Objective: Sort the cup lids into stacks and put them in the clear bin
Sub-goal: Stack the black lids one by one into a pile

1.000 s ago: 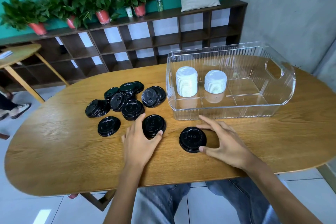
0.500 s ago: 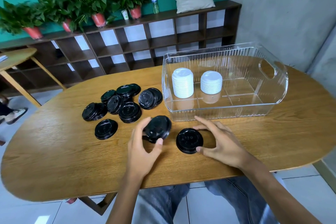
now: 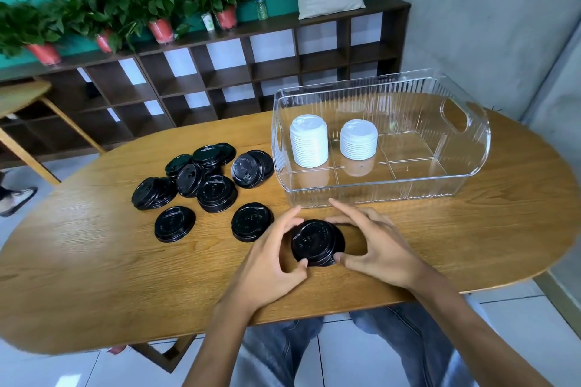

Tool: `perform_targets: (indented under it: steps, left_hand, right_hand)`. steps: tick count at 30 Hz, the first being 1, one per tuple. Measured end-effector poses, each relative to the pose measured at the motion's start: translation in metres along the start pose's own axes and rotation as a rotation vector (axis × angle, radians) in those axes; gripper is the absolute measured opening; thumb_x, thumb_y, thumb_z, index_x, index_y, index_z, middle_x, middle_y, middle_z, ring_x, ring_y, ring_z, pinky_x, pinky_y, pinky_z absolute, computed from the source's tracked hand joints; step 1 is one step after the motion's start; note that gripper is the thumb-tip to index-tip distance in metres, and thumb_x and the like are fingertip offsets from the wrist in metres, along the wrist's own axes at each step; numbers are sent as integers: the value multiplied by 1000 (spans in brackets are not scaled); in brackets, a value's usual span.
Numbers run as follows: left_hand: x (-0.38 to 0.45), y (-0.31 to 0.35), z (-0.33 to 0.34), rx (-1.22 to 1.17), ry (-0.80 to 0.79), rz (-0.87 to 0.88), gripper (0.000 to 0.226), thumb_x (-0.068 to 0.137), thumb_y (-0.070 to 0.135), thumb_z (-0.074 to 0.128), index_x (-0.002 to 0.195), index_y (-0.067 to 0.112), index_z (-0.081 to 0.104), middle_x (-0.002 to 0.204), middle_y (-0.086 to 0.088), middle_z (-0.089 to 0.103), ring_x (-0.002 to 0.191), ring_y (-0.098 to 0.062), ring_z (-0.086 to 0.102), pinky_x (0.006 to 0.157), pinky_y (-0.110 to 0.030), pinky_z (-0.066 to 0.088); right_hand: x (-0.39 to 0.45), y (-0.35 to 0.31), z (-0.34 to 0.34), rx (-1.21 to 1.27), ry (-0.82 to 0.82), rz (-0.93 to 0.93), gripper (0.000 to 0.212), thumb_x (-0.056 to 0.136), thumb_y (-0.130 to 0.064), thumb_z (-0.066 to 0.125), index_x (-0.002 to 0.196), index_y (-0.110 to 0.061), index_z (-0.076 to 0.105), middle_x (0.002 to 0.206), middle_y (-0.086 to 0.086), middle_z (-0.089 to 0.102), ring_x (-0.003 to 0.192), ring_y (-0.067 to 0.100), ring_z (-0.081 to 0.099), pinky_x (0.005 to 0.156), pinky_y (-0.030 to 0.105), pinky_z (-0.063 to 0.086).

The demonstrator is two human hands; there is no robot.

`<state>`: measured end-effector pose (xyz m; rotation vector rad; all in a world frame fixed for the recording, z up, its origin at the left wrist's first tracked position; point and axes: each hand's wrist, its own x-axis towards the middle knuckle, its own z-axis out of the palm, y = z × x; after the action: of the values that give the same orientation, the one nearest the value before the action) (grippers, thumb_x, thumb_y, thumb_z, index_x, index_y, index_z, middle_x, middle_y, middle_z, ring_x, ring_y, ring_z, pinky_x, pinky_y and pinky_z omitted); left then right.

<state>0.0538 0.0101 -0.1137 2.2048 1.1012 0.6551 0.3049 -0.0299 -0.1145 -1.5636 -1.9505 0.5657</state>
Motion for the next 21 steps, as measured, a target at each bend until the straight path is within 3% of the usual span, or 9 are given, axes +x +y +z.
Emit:
perform_targets:
  steps: [4,7,14,21]
  left_hand:
    - [1,3,0,29,8,-15,86,82,43,66,152,59,20,144,34,47,141,-1,42,118,-36,34]
    - [2,7,3,-4,33,-5,83,83,41,68,152,57,24,143,32,51,139,-2,45,117,-43,38]
    - [4,11,9,21,70,-12,79,83,43,63,149,60,24,144,32,49,140,-7,45,117,-47,37]
    - [5,18,8,58,27,-15,84,85,48,60,152,63,12,149,30,46,141,-2,40,121,-42,30]
  right_hand:
    - [0,1,0,7,-2,5,95,78,-49,71,148,-63,9,135,-46,45,134,-12,26,107,24,18]
    - [-1,1,0,13,-2,18,95,74,-51,69,148,-64,9,132,-43,48,134,-11,27,107,23,18]
    - [-3,-1,-2,14,-2,38,96,77,-42,72,147,-65,10,131,-39,45,132,-10,29,106,18,15]
    - [-5,-6,-5,18,-13,53,88,77,-46,63,149,-61,15,139,-27,46,128,-10,26,108,26,19]
